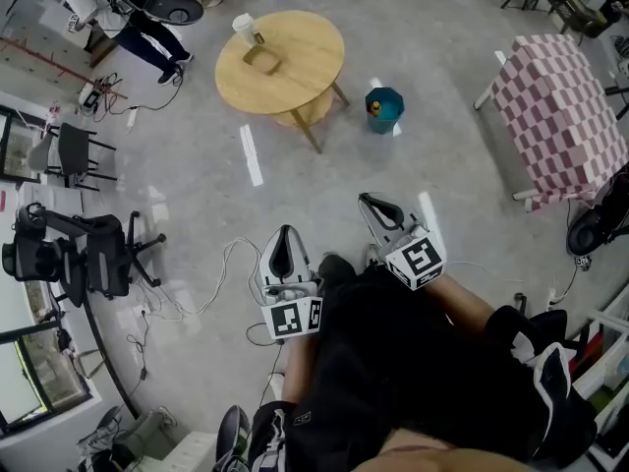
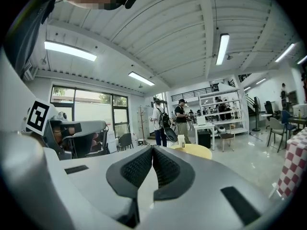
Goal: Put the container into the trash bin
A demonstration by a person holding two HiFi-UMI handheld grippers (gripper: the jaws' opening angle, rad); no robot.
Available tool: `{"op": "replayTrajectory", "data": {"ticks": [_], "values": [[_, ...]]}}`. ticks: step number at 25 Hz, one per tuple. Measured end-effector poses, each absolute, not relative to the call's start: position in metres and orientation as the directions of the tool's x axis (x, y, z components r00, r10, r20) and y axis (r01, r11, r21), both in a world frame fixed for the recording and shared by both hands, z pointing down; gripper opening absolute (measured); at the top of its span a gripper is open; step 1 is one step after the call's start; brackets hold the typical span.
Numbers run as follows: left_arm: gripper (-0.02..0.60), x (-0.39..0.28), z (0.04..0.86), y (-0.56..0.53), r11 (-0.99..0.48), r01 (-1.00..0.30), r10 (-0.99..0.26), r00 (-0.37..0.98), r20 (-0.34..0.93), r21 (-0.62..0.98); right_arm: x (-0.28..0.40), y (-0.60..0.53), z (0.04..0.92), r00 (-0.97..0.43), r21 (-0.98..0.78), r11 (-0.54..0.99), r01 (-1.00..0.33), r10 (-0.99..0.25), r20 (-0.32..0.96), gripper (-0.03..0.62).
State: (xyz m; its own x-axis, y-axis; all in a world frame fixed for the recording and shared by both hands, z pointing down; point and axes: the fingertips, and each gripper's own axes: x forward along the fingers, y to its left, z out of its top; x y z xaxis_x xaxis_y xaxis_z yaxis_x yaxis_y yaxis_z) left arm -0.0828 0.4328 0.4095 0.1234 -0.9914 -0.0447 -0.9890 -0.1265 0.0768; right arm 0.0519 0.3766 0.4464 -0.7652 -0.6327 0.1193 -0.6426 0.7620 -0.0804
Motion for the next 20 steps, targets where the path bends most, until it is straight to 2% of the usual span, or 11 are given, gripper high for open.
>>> {"op": "replayTrajectory", "data": {"ticks": [12, 20], "values": [[0.012, -0.099, 0.425, 0.366, -0.138, -0.984, -0.990, 0.138, -0.015, 0.116, 0.025, 0.312, 0.460, -0.763, -0.096, 0.759, -0.643, -0.627, 0.157, 0.026], [0.012, -0.156, 0.423, 0.257, -0.148, -0.979, -0.989, 0.145, -0.030, 0.137, -0.031, 0.209, 0.461, -0.765, -0.065, 0.768, -0.637, -0.619, 0.180, 0.026]]}}
